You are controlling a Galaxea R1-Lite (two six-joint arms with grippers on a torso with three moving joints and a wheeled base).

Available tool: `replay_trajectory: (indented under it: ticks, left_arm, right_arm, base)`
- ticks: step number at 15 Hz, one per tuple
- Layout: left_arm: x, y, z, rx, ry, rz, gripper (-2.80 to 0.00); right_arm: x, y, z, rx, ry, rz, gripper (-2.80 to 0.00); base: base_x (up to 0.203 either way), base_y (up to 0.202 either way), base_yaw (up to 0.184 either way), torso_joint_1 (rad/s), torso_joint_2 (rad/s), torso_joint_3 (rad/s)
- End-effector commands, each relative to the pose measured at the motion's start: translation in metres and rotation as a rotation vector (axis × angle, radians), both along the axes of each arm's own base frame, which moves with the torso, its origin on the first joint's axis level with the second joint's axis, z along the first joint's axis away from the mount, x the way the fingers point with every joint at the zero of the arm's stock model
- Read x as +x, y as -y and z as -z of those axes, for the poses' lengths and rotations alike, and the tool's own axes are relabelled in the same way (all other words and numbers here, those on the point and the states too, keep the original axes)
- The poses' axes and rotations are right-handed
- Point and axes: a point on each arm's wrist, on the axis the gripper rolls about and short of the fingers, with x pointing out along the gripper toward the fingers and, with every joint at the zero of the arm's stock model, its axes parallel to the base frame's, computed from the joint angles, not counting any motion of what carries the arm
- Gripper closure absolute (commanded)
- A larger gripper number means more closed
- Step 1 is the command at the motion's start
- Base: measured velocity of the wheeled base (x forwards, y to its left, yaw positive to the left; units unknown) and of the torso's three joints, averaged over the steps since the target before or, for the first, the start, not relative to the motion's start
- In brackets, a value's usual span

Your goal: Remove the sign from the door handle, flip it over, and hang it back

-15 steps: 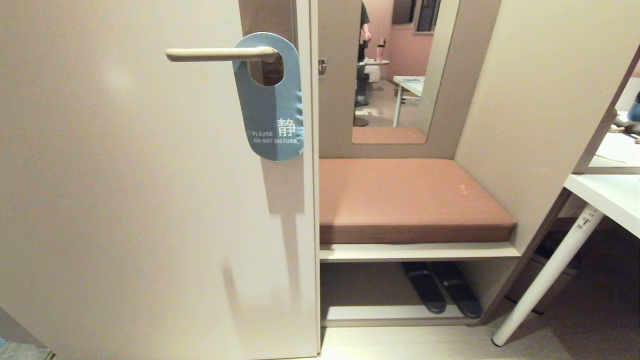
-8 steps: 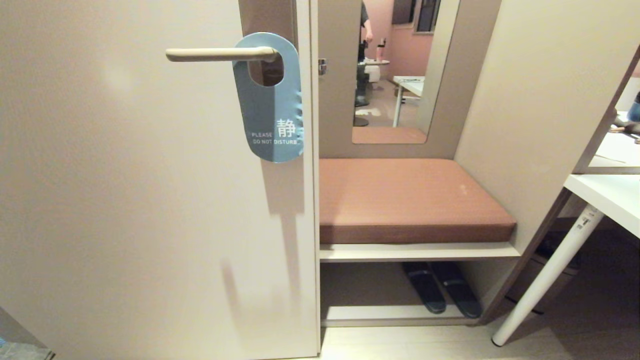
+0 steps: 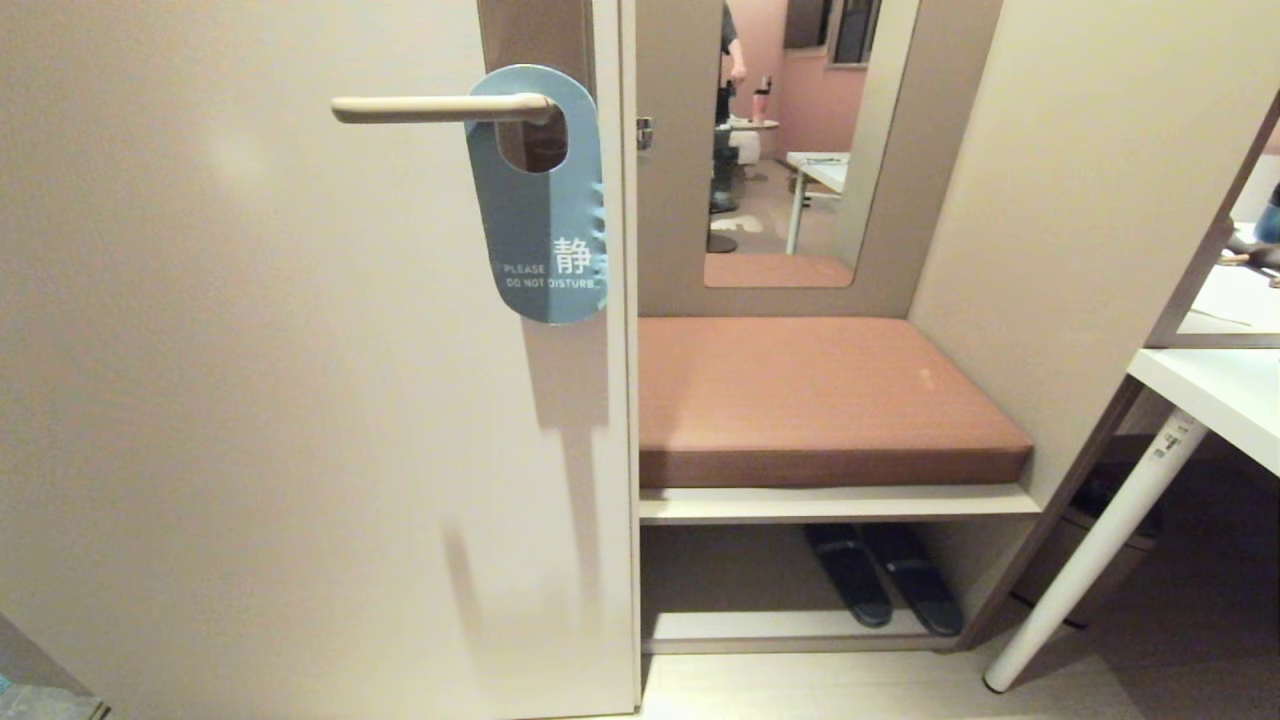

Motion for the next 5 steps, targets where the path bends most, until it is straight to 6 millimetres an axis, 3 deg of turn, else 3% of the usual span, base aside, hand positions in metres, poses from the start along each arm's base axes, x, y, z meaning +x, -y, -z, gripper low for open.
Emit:
replay_trajectory:
  ticks: [1,5]
  left_arm:
    - [0.0001,0.0000,-0.0001,0.000,0.000,0.000,0.00]
    - [0.0001,0.0000,-0.0001,0.000,0.000,-0.001,0.00]
  right_arm:
    - [0.0001,0.0000,0.0000,0.000,-0.002,0.001,0.00]
    - [0.0001,0.0000,0.0000,0.001,-0.002,-0.002,0.00]
  base:
    - [0.000,0.000,0.000,0.000,0.00,0.000]
    - [0.000,0.000,0.000,0.000,0.00,0.000]
